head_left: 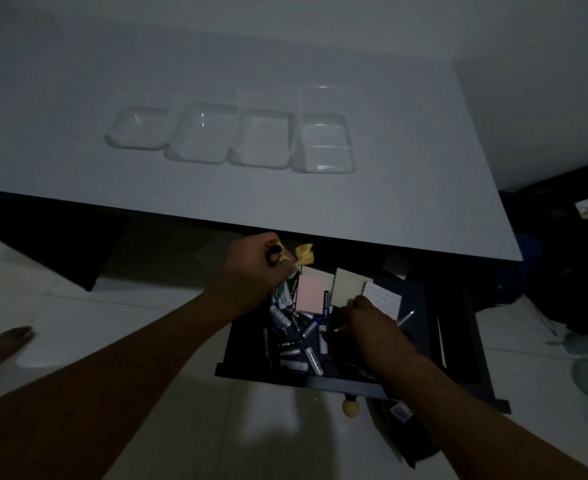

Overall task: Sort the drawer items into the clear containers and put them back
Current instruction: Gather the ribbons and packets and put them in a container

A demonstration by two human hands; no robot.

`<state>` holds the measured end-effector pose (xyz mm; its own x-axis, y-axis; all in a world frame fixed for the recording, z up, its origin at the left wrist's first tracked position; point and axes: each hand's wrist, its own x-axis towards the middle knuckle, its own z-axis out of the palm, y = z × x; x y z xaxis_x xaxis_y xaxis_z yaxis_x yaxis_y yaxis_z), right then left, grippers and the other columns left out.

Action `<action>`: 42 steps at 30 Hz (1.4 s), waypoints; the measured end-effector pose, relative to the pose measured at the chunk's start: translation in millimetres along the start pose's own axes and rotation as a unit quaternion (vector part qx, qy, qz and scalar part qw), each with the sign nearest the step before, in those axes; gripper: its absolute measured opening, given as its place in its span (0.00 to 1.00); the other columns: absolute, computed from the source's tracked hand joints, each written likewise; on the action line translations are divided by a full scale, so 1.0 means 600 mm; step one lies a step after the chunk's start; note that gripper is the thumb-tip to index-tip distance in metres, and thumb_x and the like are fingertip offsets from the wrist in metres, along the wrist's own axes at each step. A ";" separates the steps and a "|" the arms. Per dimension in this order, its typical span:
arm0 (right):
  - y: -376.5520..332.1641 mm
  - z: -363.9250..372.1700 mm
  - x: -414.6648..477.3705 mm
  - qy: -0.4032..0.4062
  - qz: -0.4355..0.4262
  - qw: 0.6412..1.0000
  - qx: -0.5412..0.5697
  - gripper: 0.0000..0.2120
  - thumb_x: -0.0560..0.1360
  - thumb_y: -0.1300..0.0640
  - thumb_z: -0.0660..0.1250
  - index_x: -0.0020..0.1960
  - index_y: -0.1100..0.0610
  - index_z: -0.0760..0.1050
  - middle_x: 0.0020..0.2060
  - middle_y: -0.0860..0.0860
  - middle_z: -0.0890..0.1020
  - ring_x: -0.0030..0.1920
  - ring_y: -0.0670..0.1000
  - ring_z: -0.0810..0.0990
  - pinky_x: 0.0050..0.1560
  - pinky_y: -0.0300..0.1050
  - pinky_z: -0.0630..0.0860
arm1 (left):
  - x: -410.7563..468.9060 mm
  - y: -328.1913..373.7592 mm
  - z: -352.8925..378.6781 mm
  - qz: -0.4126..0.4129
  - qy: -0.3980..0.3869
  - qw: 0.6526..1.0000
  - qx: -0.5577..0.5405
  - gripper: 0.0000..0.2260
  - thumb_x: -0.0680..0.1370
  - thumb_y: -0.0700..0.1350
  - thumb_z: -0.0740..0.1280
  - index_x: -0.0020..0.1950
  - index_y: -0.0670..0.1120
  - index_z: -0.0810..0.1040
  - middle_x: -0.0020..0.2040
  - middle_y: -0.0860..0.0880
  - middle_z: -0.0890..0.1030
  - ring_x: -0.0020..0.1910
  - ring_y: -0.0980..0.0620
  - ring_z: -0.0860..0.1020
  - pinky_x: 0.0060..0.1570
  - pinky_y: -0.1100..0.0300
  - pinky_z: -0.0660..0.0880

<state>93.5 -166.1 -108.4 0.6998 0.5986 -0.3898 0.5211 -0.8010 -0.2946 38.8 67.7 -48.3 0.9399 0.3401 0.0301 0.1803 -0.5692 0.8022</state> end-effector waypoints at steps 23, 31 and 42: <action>0.029 -0.044 -0.003 0.020 0.081 0.932 0.352 0.07 0.71 0.62 0.76 0.40 0.56 0.79 0.32 0.50 0.81 0.32 0.49 0.79 0.32 0.34 0.73 | -0.015 -0.001 -0.010 -0.029 0.006 0.999 -0.013 0.03 0.73 0.41 0.75 0.41 0.45 0.82 0.36 0.52 0.83 0.38 0.55 0.81 0.41 0.59 0.77; 0.025 -0.088 -0.025 -0.049 0.123 0.719 0.683 0.11 0.75 0.66 0.72 0.57 0.64 0.81 0.44 0.56 0.85 0.36 0.50 0.81 0.38 0.38 0.78 | -0.015 0.006 -0.018 -0.050 0.010 0.998 -0.027 0.04 0.72 0.42 0.76 0.41 0.45 0.82 0.35 0.52 0.82 0.37 0.55 0.80 0.40 0.58 0.76; -0.011 -0.259 -0.044 -0.067 0.031 0.768 0.636 0.07 0.74 0.70 0.69 0.52 0.67 0.80 0.40 0.60 0.84 0.34 0.52 0.81 0.34 0.41 0.78 | 0.005 0.142 -0.058 -0.058 0.064 0.994 -0.064 0.04 0.71 0.45 0.77 0.40 0.50 0.84 0.34 0.56 0.83 0.36 0.60 0.81 0.36 0.64 0.77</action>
<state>147.4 -177.1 39.6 0.6028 0.6227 -0.4989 -0.4698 -0.2284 -0.8527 47.1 46.1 40.7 0.8690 0.4949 0.0017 0.2397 -0.4239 0.8734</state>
